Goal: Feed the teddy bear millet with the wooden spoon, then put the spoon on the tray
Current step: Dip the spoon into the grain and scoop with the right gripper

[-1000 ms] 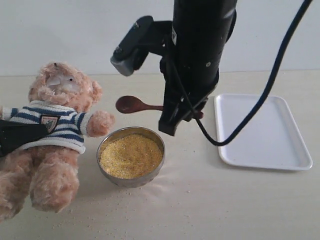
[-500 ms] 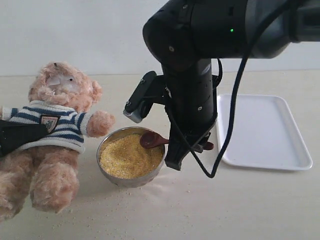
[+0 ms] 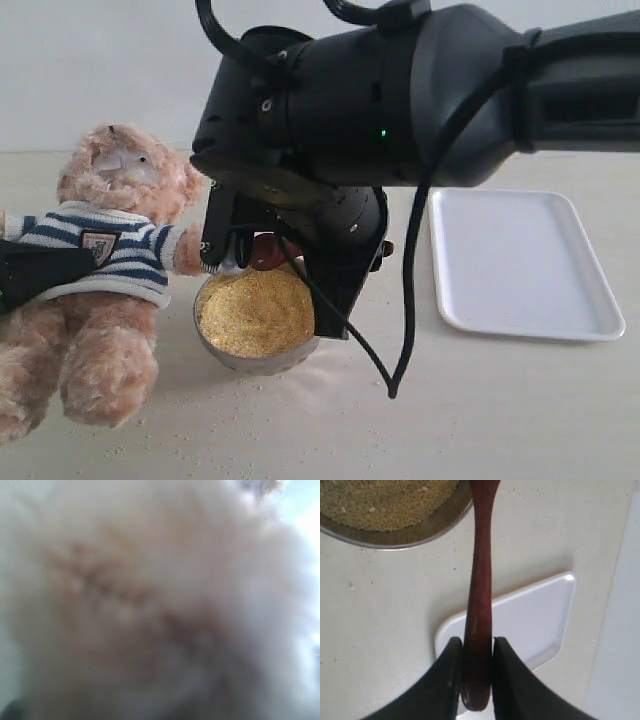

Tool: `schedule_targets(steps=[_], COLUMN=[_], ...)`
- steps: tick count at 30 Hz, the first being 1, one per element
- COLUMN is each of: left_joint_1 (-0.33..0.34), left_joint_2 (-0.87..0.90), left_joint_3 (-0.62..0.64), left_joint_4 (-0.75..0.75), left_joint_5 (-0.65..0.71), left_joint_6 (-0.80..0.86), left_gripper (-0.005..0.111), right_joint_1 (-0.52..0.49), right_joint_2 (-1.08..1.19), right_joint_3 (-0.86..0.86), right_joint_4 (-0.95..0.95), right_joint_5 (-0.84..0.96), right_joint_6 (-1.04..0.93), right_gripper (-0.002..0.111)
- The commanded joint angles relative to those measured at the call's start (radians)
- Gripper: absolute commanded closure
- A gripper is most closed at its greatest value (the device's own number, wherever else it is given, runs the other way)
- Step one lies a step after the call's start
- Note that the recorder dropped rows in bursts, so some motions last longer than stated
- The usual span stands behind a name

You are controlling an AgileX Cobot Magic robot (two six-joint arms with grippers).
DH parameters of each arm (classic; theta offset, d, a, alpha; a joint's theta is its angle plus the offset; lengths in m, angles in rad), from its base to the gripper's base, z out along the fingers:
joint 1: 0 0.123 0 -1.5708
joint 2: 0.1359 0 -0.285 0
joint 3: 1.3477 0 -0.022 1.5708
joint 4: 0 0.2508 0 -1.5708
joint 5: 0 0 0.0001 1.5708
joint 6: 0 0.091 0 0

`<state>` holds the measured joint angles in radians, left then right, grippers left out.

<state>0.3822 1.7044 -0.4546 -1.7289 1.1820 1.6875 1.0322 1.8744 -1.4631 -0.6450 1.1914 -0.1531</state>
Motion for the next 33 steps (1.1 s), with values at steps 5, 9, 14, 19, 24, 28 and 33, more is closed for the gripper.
schedule_targets(steps=[5, 9, 14, 19, 24, 28, 33], left_joint_1=[-0.008, -0.008, -0.008, -0.008, -0.008, -0.008, -0.008], left_joint_2=[-0.003, -0.003, -0.003, -0.003, -0.003, -0.003, -0.003], left_joint_3=[0.003, 0.003, 0.003, 0.003, 0.003, 0.003, 0.003], left_joint_4=[-0.016, -0.016, -0.016, -0.016, -0.016, -0.016, -0.016], left_joint_5=[0.039, 0.039, 0.039, 0.039, 0.039, 0.039, 0.039], left_joint_6=[0.007, 0.007, 0.007, 0.007, 0.007, 0.007, 0.007], left_gripper=[0.102, 0.102, 0.102, 0.102, 0.102, 0.102, 0.102], right_joint_1=[0.043, 0.043, 0.043, 0.044, 0.044, 0.044, 0.044], right_joint_2=[0.009, 0.039, 0.09, 0.095, 0.095, 0.095, 0.092], right_joint_3=[-0.002, -0.002, -0.002, -0.002, -0.002, -0.002, -0.002], right_joint_4=[-0.022, -0.03, -0.053, -0.051, 0.004, 0.063, 0.068], right_joint_5=[0.03, 0.03, 0.03, 0.03, 0.03, 0.03, 0.03], right_joint_6=[-0.028, -0.034, -0.032, 0.001, 0.021, 0.004, 0.001], right_gripper=[0.108, 0.108, 0.108, 0.108, 0.108, 0.108, 0.108])
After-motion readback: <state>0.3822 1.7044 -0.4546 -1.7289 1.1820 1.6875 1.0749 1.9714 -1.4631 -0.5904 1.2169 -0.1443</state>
